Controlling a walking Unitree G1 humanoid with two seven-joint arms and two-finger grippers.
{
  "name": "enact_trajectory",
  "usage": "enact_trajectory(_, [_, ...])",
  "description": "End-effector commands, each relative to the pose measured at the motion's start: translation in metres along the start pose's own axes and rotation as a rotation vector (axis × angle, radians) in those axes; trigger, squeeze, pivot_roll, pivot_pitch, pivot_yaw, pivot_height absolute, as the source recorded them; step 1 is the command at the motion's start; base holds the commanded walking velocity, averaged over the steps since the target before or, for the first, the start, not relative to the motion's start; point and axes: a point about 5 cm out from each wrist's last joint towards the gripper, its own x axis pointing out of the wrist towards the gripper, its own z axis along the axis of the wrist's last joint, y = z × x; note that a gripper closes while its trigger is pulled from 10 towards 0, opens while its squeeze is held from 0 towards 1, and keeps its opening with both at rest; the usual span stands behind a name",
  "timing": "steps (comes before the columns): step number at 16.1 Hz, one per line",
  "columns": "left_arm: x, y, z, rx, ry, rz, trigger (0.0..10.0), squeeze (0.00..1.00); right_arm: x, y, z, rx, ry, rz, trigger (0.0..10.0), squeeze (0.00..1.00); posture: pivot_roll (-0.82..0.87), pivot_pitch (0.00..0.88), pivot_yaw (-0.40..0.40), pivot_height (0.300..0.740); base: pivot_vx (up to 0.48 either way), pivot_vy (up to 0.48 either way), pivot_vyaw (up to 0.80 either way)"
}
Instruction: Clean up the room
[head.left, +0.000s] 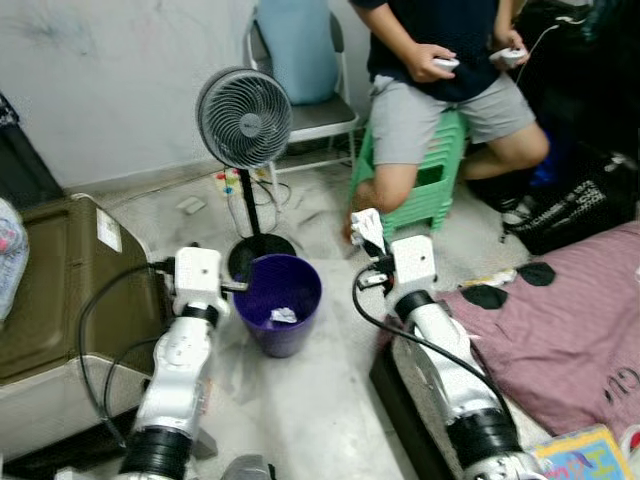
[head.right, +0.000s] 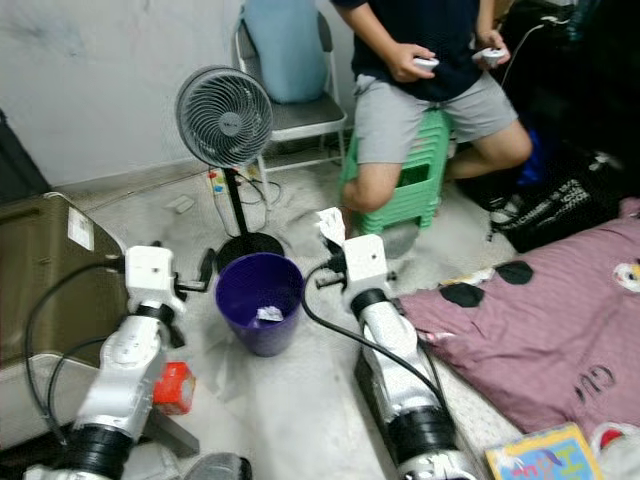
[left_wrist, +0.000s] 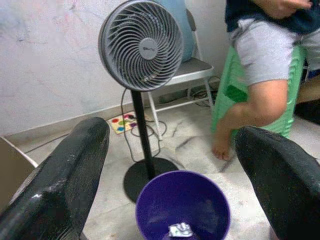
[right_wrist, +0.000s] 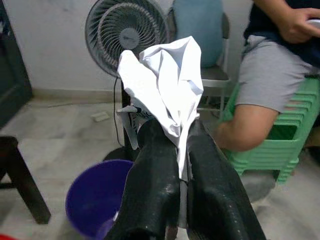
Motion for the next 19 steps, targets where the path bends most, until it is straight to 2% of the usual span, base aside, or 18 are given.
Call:
enact_trajectory(1, [0.0,0.004,0.001,0.015,-0.003,0.003,10.0,0.0,0.002,0.001,0.003,-0.002,-0.011,0.001,10.0,0.0,0.07,0.0,-0.01,0.74,0.0,0.0,0.8])
enact_trajectory(14, [-0.001,0.001,0.001,0.008,-0.009,-0.016,10.0,0.0,0.001,0.0,0.002,0.002,-0.008,-0.01,10.0,0.0,0.06,0.0,-0.012,0.74,0.0,0.0,0.69])
enact_trajectory(16, [-0.001,0.001,0.001,0.008,-0.006,-0.014,10.0,0.0,0.001,-0.005,0.002,-0.002,-0.008,-0.061,10.0,0.0,0.06,0.0,-0.012,0.74,0.0,0.0,0.0])
enact_trajectory(19, [-0.001,0.002,0.001,0.008,-0.005,-0.01,10.0,0.0,0.002,-0.013,0.0,0.047,0.013,-0.138,10.0,0.0,0.06,0.0,-0.009,0.74,0.0,0.0,0.0])
